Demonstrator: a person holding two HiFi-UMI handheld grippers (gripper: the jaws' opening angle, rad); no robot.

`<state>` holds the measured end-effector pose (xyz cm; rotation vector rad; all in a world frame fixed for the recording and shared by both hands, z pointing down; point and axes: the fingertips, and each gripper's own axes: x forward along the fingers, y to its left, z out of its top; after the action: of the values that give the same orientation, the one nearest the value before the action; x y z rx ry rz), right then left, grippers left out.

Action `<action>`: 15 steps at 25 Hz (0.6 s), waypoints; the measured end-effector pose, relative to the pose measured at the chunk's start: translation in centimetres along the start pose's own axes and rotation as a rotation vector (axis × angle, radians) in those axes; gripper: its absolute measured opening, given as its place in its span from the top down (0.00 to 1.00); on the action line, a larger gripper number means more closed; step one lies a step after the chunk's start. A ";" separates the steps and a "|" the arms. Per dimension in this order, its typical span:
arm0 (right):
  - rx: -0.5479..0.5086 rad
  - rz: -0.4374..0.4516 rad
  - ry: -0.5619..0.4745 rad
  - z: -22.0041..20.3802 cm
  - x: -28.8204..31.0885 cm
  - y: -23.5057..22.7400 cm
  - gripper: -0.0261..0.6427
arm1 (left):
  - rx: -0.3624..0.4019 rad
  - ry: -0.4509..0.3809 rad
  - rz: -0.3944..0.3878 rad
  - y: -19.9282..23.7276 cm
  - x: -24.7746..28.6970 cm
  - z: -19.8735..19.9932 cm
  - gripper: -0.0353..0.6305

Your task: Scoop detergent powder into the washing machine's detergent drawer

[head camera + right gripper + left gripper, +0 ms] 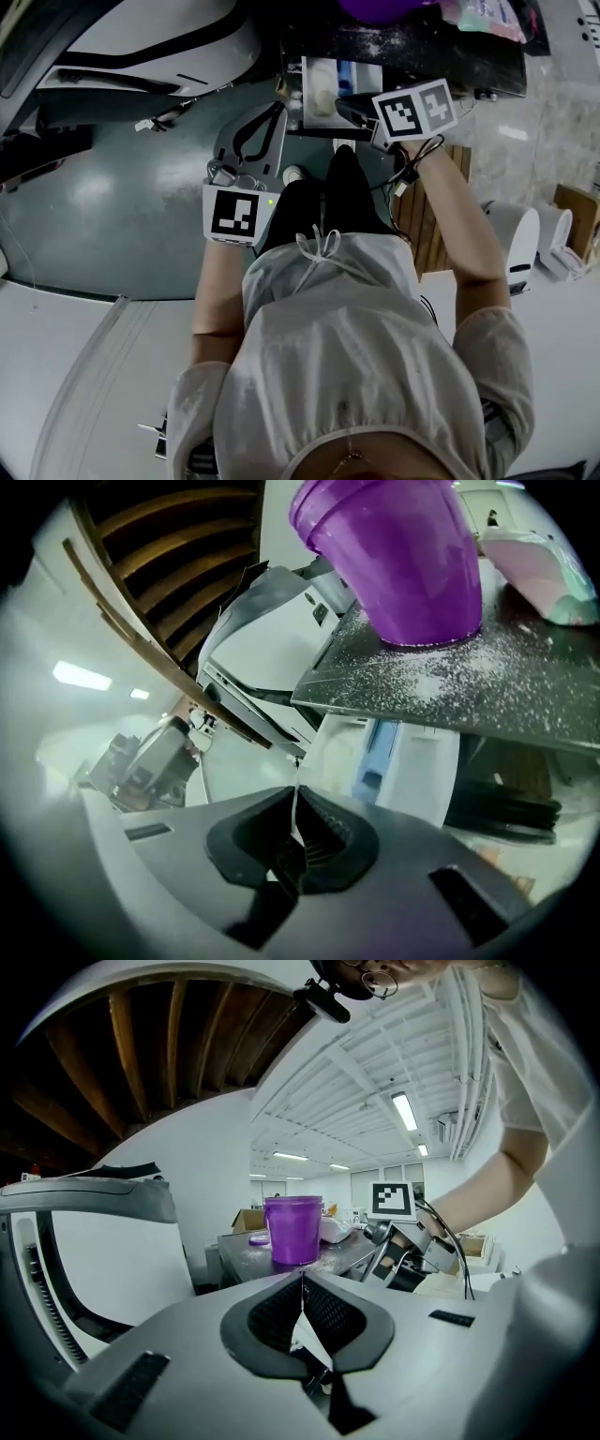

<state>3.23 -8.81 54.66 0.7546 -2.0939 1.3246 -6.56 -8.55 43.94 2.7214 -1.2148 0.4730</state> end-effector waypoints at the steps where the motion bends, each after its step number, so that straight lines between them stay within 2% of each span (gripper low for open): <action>1: -0.028 -0.023 0.013 -0.1 0.2 -0.1 0.94 | -0.002 0.000 0.001 0.1 0.0 0.0 0.91; 8: -0.241 -0.157 0.054 -0.2 1.1 0.0 0.94 | -0.011 0.009 0.000 0.1 -0.4 -0.5 0.91; 12: -0.407 -0.249 0.070 0.0 1.3 0.0 0.94 | -0.008 0.012 -0.003 0.1 -0.7 -0.7 0.91; 15: -0.535 -0.314 0.081 0.1 1.4 0.1 0.94 | 0.007 -0.019 -0.001 0.2 -0.8 -0.5 0.91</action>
<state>2.18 -9.04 55.51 0.7342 -2.0258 0.5778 -7.36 -8.03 44.17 2.7384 -1.2180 0.4538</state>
